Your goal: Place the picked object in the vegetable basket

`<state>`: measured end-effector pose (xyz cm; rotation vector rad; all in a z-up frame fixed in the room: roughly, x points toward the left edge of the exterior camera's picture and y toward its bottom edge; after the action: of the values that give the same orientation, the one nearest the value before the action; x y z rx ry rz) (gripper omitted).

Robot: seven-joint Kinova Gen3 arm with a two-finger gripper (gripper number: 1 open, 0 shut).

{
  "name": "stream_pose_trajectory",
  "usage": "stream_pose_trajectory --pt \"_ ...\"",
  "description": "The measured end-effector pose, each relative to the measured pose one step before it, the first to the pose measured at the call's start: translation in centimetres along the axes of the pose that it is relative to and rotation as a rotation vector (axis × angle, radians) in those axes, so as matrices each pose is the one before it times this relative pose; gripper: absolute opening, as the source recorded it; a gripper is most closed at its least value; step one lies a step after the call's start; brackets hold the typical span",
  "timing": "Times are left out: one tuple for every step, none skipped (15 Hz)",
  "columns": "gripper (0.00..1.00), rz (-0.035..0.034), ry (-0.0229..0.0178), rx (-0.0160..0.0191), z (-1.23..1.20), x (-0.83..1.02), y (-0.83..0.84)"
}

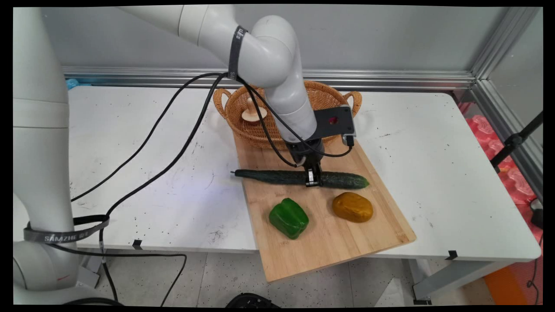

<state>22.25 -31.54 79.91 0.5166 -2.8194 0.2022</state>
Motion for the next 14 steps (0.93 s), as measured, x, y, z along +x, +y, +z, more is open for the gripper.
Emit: stream_pose_trajectory --pt "0.0 0.00984 -0.00101 -0.00001 -0.125 0.036 -0.089" --pt "0.0 0.01085 0.0011 -0.00013 -0.245 0.025 -0.064" --pt "0.0 0.01046 0.00147 -0.00142 -0.328 0.043 -0.038" --pt "0.0 0.00875 0.00229 -0.00196 -0.346 0.067 -0.011" --pt "0.0 0.00958 0.00336 -0.00152 -0.576 0.121 0.004" --pt "0.0 0.00628 0.00628 0.00055 -0.879 0.163 -0.01" --pt "0.0 0.00171 0.0048 0.00226 -0.654 0.09 -0.01" --pt "0.0 -0.00002 0.00362 0.00204 -0.584 0.09 -0.024" --pt "0.0 0.00056 0.00654 0.0041 -0.933 0.175 -0.026" --pt "0.0 -0.00199 0.0083 0.00494 -1.178 0.164 -0.038" --pt "0.0 -0.00156 0.00883 0.00358 -1.183 0.157 -0.047" --pt "0.0 -0.00143 0.0096 0.00319 -1.156 0.148 -0.077" --pt "0.0 -0.00065 0.00903 0.00271 -0.958 0.136 -0.104" --pt "0.0 -0.00126 0.01161 0.00497 -1.066 0.151 -0.181"
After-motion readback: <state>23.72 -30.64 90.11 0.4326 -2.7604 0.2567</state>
